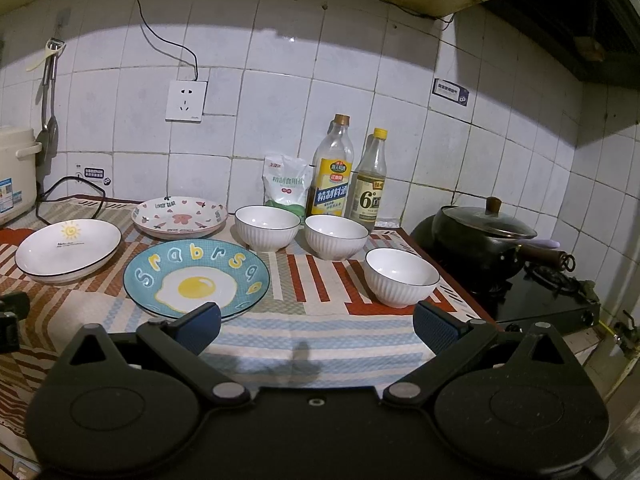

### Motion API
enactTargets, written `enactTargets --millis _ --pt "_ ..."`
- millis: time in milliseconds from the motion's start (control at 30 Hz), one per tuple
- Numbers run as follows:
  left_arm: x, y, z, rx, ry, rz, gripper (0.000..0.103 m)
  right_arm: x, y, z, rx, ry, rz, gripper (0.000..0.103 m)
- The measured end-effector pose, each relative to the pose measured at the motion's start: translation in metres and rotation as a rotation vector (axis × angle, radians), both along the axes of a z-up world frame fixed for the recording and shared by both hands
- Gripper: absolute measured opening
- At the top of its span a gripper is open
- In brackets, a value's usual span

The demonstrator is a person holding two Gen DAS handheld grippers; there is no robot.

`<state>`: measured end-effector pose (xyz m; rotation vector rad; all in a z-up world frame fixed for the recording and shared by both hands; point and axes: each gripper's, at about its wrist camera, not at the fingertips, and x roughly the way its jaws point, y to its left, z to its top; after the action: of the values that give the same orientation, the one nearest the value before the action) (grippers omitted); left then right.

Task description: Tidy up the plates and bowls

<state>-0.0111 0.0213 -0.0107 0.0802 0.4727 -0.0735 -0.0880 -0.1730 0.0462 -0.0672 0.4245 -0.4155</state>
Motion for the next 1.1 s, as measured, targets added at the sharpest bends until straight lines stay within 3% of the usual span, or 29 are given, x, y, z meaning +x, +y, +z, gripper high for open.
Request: enactTargets --millis 733,933,1100 --pt "-0.002 0.003 0.002 0.015 0.008 -0.039 0.103 0.000 -0.003 0.001 -0.007 -0.001 -0.002 0.103" --pt "0.002 0.017 0.011 -0.015 -0.004 -0.093 0.103 0.008 0.002 0.002 0.025 -0.060 0.140 0.103" --pt "0.016 0.032 0.021 0.037 -0.007 -0.170 0.103 0.037 0.024 0.002 0.028 -0.071 0.318 0.103"
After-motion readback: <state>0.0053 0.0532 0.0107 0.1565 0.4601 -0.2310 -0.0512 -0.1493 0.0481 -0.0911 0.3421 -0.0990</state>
